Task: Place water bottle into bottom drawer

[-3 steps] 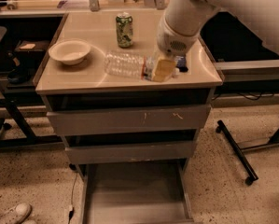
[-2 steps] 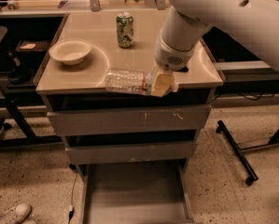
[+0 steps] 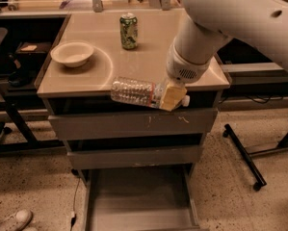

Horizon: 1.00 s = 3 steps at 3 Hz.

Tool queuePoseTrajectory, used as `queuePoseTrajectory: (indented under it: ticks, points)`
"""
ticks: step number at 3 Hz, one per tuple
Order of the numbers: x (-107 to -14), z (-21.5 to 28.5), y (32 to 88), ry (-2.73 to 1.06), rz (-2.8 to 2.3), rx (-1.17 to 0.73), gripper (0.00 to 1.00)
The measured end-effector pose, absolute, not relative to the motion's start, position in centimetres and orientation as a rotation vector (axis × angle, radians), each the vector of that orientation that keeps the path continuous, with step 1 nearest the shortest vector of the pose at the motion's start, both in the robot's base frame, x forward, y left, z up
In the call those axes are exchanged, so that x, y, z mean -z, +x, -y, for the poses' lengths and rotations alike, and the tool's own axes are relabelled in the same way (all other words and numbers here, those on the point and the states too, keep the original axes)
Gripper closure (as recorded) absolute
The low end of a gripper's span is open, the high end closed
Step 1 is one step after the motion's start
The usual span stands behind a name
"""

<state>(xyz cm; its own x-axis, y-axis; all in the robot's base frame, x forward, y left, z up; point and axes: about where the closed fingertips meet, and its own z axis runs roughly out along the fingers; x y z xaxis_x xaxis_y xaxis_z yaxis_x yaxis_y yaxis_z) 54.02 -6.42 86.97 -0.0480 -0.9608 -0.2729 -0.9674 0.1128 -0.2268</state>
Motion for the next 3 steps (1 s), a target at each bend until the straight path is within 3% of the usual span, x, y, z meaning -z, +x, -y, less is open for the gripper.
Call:
queuePoseTrajectory:
  ticks: [2, 3]
  points:
    - [-75.5, 7.8, 50.0, -1.843, -2.199, -0.249, 1.0]
    - [-75.4, 7.7, 50.0, -1.842, -2.201, -0.253, 1.0]
